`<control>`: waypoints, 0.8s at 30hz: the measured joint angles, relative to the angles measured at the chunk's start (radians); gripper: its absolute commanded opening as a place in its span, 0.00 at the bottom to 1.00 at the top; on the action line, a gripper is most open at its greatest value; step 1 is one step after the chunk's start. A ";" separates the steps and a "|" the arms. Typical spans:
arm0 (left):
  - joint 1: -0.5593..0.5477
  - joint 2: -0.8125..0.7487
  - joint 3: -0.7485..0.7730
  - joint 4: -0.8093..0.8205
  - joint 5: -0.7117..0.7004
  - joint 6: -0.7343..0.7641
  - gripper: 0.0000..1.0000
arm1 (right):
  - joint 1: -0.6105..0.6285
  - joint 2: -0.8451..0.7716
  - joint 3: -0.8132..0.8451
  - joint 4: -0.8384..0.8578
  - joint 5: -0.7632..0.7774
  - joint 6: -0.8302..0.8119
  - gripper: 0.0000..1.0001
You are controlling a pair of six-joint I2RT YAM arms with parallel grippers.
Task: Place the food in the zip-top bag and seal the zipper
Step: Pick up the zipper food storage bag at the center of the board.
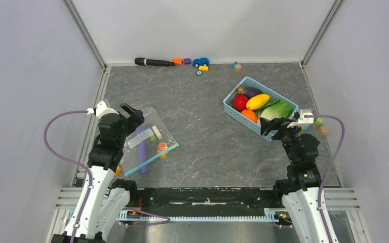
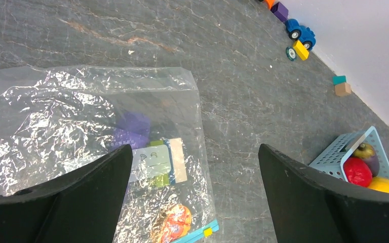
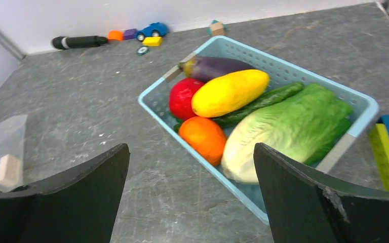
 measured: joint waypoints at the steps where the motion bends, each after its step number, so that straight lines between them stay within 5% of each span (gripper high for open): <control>1: 0.000 0.002 -0.002 -0.002 0.000 0.000 1.00 | 0.000 0.000 0.000 0.005 -0.025 -0.003 0.98; 8: 0.000 0.018 -0.017 0.000 0.004 0.000 1.00 | 0.000 -0.001 -0.037 0.152 -0.286 -0.008 0.98; 13: 0.000 0.037 -0.027 0.008 0.019 0.001 1.00 | 0.031 0.197 -0.053 0.285 -0.525 0.057 0.98; 19: 0.000 0.052 -0.035 0.010 0.039 0.001 1.00 | 0.286 0.344 -0.134 0.385 -0.461 0.102 0.98; 24: 0.000 0.053 -0.044 0.019 0.053 0.001 1.00 | 0.552 0.579 -0.141 0.564 -0.259 0.185 0.98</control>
